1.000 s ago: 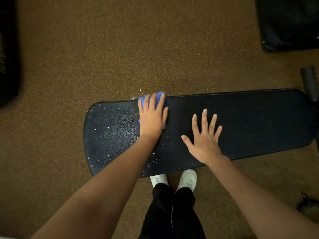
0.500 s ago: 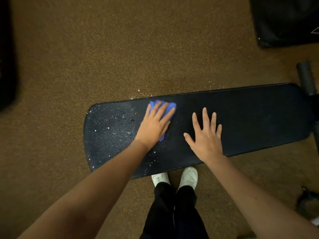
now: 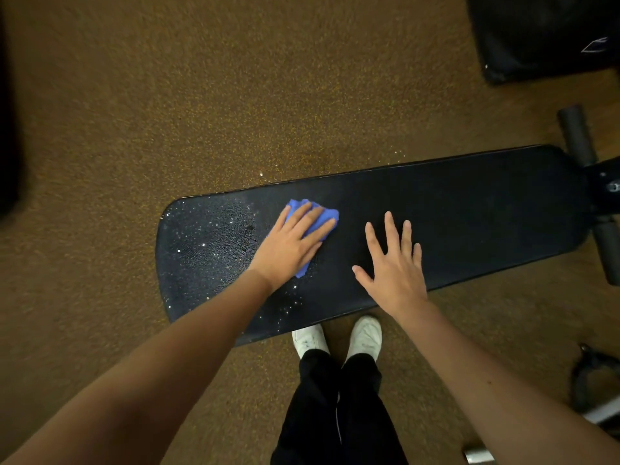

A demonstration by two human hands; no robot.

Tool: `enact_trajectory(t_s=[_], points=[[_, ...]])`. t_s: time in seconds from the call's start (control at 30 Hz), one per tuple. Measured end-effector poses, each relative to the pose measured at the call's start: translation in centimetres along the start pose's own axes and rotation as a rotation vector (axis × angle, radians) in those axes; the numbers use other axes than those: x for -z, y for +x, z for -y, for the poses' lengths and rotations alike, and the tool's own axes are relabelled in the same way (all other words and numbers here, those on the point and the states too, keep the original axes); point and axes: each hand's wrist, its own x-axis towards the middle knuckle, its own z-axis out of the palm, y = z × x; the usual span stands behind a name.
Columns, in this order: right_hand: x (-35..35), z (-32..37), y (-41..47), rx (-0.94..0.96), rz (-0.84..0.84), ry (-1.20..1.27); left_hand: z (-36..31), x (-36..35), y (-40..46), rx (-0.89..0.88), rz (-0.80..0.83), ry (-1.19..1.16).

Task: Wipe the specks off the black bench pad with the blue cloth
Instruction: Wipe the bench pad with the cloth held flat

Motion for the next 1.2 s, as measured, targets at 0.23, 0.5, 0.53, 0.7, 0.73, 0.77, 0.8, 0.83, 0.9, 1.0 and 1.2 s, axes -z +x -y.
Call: enact_trajectory(t_s=[0.23,0.5,0.53,0.7,0.73,0.77,0.8,0.83,0.9,1.0,1.2], points=[[-0.1,0.2,0.1,-0.014,0.002,0.079,0.0,0.6,1.8,0.251,-0.058,-0.066],[-0.2,-0.4,-0.2,0.016,-0.004,0.112,-0.5,-0.6,-1.5,-0.046,0.02,-0.048],[-0.2,-0.4,-0.3,0.019,-0.004,0.116,-0.4,-0.4,-1.0,0.012,0.011,-0.045],[-0.3,-0.2,-0.2,0.011,-0.007,0.124,-3.3,-0.5,1.4,0.254,-0.04,-0.106],[-0.4,-0.1,-0.2,0.013,-0.012,0.123,-4.0,-0.8,0.9,0.198,-0.031,-0.095],[-0.4,-0.2,-0.1,0.016,-0.014,0.121,-4.5,-1.0,0.0,0.115,-0.013,-0.073],[-0.4,-0.2,-0.1,0.019,-0.012,0.119,-4.6,-1.1,-1.0,0.038,0.008,-0.051],[-0.4,-0.4,-0.2,0.021,-0.007,0.119,-4.5,-1.0,-2.1,-0.011,0.025,-0.035],[-0.3,-0.6,-0.5,0.039,0.0,0.113,-3.6,-0.8,-3.6,-0.018,0.032,-0.023],[-0.3,-1.1,-0.9,0.071,0.007,0.088,-2.3,-0.4,-2.7,0.107,0.005,-0.013],[-0.5,-1.0,-0.9,0.074,0.001,0.101,-6.4,-1.3,-2.1,0.287,-0.047,-0.072]])
